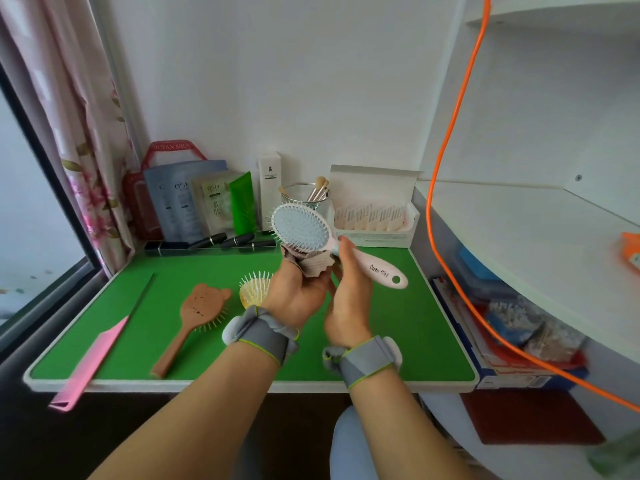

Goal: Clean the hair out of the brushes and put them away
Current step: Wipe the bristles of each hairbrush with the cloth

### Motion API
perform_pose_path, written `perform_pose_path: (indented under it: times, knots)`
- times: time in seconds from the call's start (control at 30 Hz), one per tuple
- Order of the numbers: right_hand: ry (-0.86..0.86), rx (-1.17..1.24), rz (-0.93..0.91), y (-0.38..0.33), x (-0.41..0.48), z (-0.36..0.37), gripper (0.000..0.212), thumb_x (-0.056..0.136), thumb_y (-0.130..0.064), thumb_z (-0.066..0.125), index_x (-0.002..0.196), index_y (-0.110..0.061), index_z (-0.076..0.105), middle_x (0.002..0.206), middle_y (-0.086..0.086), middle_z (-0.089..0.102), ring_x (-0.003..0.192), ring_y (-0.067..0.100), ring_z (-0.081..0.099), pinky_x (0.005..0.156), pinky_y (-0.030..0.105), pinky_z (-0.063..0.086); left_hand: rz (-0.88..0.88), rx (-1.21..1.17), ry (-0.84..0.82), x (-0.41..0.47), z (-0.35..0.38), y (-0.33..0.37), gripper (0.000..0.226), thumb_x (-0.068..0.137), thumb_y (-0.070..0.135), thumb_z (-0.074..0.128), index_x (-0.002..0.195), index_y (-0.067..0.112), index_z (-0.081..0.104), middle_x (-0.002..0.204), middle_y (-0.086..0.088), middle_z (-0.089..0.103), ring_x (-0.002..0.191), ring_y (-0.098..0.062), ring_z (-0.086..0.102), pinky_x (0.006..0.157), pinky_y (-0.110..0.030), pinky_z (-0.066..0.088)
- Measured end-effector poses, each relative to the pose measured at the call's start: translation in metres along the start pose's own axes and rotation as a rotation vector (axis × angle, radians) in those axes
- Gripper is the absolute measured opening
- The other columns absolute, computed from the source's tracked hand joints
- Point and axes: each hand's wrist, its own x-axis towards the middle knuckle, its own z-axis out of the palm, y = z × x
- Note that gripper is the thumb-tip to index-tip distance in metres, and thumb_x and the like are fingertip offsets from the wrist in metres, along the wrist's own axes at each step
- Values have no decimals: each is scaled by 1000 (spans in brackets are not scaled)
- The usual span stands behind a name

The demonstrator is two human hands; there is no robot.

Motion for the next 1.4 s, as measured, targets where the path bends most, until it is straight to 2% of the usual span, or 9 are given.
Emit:
perform_pose_path:
  times: [0.1, 0.3, 0.4, 0.53, 0.73, 0.9, 1.1, 1.27, 1.4]
  knots:
    - [62, -52, -80, -13, 2, -11, 6, 88, -28, 65, 86, -30, 70, 95, -6, 70, 89, 13, 63, 70, 27, 46, 18, -5, 31, 2, 0, 10, 28, 99, 28, 45, 98, 4, 58, 90, -13, 64, 74, -19, 57, 44, -22, 53]
    - [-36, -329, -157, -33, 5, -26, 12, 89, -26, 66, 82, -16, 66, 52, -2, 60, 40, 9, 48, 37, 17, 35, 90, 59, 45, 5, 1, 21, 23, 99, 27, 46, 108, 10, 58, 95, -11, 64, 76, -20, 59, 51, -26, 54]
    - [-67, -376, -155, -29, 4, -28, 18, 89, -25, 67, 76, -13, 64, 52, 3, 60, 38, 10, 47, 37, 17, 36, 141, 208, 17, -1, 0, 10, 29, 99, 35, 45, 102, 13, 63, 98, -8, 68, 78, -18, 62, 63, -29, 52]
    - [-66, -544, -224, -12, 2, -28, 27, 90, -30, 64, 69, -16, 54, 51, -1, 56, 42, 12, 45, 40, 21, 34, 295, 513, -11, -8, -4, -11, 38, 101, 36, 39, 114, 8, 62, 92, -12, 65, 67, -20, 57, 48, -27, 43]
    - [-83, -778, -311, -2, -2, -34, 27, 94, -35, 56, 76, -16, 47, 67, 3, 57, 55, 12, 45, 51, 26, 35, 483, 785, 107, -12, -12, -17, 23, 98, 27, 49, 91, 15, 68, 67, -2, 67, 52, -12, 57, 43, -19, 42]
    - [-78, -697, -146, 0, -4, -33, 29, 95, -32, 52, 73, -15, 45, 57, -1, 50, 39, 4, 40, 39, 19, 31, 446, 690, 165, -7, -5, -11, 26, 97, 28, 51, 102, 8, 68, 87, -12, 69, 83, -26, 63, 80, -40, 51]
    - [-52, -693, -50, 0, 1, -35, 32, 98, -37, 44, 84, -13, 60, 67, 4, 58, 55, 16, 50, 53, 29, 39, 425, 800, 114, -10, -12, -33, 27, 98, 26, 50, 104, 7, 68, 86, -12, 69, 63, -17, 61, 49, -19, 47]
    - [53, -824, -109, -7, 11, -53, 45, 98, -41, 41, 76, -8, 62, 67, 8, 59, 59, 25, 52, 56, 33, 41, 406, 982, 42, -9, -24, -46, 22, 95, 22, 55, 80, 20, 70, 69, -9, 63, 51, -15, 51, 41, -21, 38]
    - [132, -893, -122, -16, 14, -74, 46, 98, -43, 41, 73, -7, 57, 65, 8, 54, 58, 24, 47, 54, 32, 34, 437, 1136, 17, -1, -30, -49, 15, 94, 16, 56, 92, 15, 71, 73, 0, 67, 59, -8, 56, 54, -20, 45]
